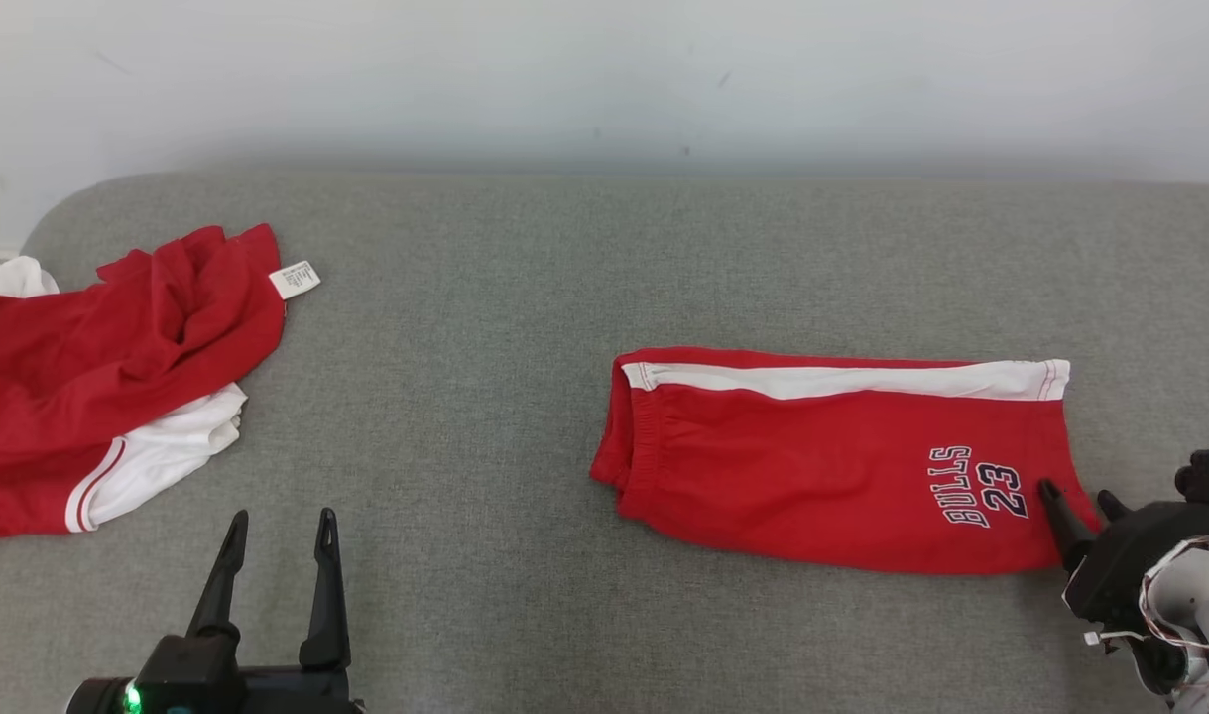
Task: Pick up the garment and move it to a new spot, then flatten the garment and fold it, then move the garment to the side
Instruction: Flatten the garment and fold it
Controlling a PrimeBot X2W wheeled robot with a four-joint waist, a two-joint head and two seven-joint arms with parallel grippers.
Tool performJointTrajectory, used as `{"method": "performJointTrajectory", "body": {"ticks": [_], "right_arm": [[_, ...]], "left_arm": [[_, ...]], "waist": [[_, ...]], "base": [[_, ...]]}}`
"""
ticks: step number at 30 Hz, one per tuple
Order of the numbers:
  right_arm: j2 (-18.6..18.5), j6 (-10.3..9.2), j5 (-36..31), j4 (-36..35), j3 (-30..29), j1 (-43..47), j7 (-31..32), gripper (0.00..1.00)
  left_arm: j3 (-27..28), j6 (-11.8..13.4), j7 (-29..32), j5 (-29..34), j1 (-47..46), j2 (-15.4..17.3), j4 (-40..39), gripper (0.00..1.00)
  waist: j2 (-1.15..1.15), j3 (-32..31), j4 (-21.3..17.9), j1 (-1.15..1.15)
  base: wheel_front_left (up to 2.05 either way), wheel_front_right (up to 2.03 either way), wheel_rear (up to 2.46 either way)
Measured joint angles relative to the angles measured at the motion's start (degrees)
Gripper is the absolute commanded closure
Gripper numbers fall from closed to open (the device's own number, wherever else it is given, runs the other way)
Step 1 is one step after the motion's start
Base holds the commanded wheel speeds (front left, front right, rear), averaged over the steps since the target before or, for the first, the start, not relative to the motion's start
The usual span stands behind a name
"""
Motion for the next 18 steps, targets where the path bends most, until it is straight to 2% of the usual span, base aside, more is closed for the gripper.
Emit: {"method": "performJointTrajectory", "body": {"ticks": [10,13,18], "right_arm": [[2.47,0.0,-1.33,6.1,0.64,-3.96,1.98,0.0],[3.09,-0.18,0.03,5.33,1.22,-4.3,2.74,1.0],[2.97,-0.18,0.73,4.22,3.74,-4.3,3.83,1.0]], "left_arm": [[0.09,-0.27,0.0,0.1,-0.76,-0.05,0.47,0.0],[0.1,-0.3,0.0,0.1,-0.94,-0.1,0.66,0.0],[0.2,-0.32,0.0,0.07,-0.98,-0.13,0.98,0.0]], "waist": [[0.0,1.1,1.16,0.0],[0.0,1.07,1.46,0.0],[0.01,0.67,1.49,0.0]], "base": [[0.0,0.0,0.0],[0.0,0.0,0.0],[0.0,0.0,0.0]]}}
